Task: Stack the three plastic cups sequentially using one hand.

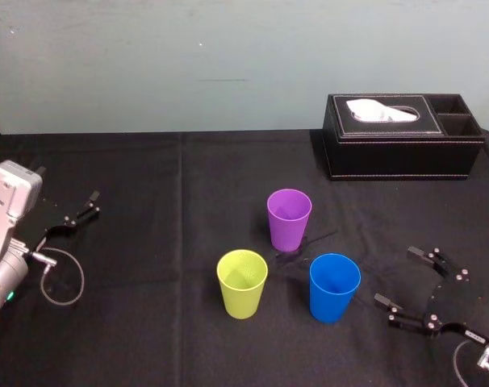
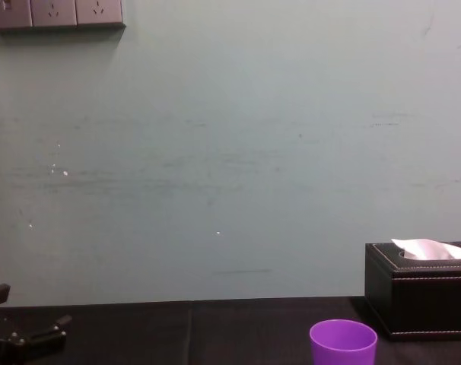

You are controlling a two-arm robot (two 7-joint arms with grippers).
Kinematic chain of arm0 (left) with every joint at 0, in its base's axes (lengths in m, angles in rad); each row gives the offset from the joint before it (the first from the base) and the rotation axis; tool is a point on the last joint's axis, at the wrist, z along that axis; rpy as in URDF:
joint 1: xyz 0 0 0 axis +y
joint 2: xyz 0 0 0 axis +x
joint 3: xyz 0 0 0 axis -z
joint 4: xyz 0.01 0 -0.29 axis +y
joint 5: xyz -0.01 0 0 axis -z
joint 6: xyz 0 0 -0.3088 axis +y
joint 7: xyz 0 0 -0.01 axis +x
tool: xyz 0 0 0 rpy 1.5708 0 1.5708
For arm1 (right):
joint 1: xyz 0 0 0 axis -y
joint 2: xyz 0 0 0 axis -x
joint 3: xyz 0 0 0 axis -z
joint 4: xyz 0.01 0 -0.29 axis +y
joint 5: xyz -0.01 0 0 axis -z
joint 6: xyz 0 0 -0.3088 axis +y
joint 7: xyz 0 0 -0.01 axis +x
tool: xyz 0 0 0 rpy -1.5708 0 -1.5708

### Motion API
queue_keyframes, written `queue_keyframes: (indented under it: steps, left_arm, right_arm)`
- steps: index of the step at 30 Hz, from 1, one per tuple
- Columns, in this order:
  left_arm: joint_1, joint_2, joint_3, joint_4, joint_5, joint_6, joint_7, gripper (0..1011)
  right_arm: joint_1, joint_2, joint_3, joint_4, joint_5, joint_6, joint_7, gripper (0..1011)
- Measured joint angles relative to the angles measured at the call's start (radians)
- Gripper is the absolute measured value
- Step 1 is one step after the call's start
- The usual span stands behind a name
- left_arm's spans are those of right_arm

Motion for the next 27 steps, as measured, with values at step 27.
queue_keyframes:
  steps: [27]
  left_arm:
    - [0.0,0.0,0.0,0.0,0.0,0.0,0.0,1010]
  right_arm:
    - [0.054,-0.096,-0.03,0.054,0.033,0.092,0.136,1003]
